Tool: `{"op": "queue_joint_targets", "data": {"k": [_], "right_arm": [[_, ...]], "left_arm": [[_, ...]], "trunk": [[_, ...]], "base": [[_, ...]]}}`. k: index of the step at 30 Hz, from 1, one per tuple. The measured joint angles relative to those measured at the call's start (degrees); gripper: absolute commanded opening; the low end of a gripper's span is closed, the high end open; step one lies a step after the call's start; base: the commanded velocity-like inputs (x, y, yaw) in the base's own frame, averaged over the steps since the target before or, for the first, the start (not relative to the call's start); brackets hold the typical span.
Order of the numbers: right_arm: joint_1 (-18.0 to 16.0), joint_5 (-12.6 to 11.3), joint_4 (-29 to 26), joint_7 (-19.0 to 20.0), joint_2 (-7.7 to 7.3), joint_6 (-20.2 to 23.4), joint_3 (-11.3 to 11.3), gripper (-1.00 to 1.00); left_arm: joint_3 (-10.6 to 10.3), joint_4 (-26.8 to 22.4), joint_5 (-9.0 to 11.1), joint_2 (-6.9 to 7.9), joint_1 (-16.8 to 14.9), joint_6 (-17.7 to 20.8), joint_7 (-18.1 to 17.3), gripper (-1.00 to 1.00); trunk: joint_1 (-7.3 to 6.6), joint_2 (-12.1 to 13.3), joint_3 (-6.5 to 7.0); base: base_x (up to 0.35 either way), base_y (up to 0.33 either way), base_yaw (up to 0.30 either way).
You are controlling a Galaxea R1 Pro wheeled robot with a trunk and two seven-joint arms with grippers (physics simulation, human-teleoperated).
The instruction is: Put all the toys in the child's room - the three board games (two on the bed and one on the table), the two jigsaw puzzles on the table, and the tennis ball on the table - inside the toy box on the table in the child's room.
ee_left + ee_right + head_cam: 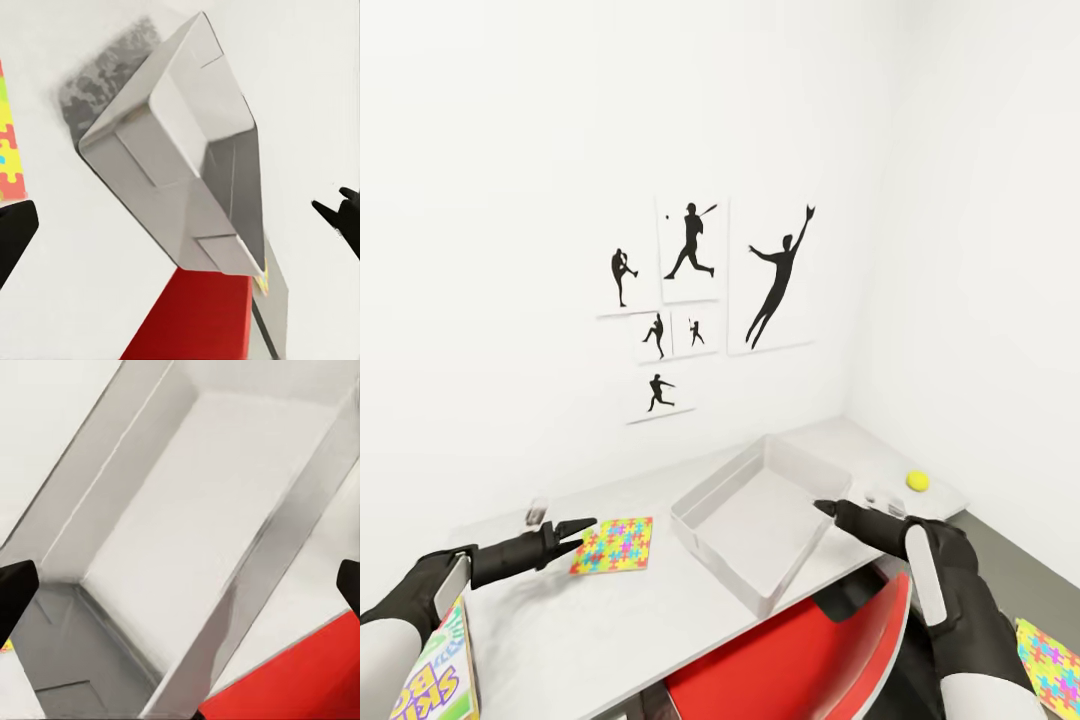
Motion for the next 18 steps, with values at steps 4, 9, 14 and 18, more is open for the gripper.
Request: {"op": "queue_joint_targets", "data": {"k": [4,9,14,18], "right_arm": [[3.37,0.12,-1.24,8.35,-1.36,-0.72,-4.91,1.00],[5.79,0.30,-2.66,19.29,-2.75,-2.45,-10.97,1.00],[6.48,0.79,-3.55,27.38,-3.17,-2.95,-13.81,1.00],[7.62,0.77,-3.73,30.71,-3.35,-3.09,-15.04,1.00]], "left_arm": [[0.16,-0.07,0.03,0.19,0.37,-0.72,-1.66,1.00],[0.23,-0.11,0.01,1.22,0.57,-1.11,-6.09,1.00],[0.29,-0.17,-0.03,2.09,0.60,-1.25,-10.28,1.00],[0.29,-0.18,-0.03,2.28,0.65,-1.28,-11.80,1.00]], "trunk": [[0.00,0.00,0.37],[0.00,0.00,0.84],[0.00,0.00,1.30],[0.00,0.00,1.67]], "base": [[0.000,0.000,0.000],[0.000,0.000,0.000],[0.000,0.000,0.000],[-0.006,0.000,-0.029]]}}
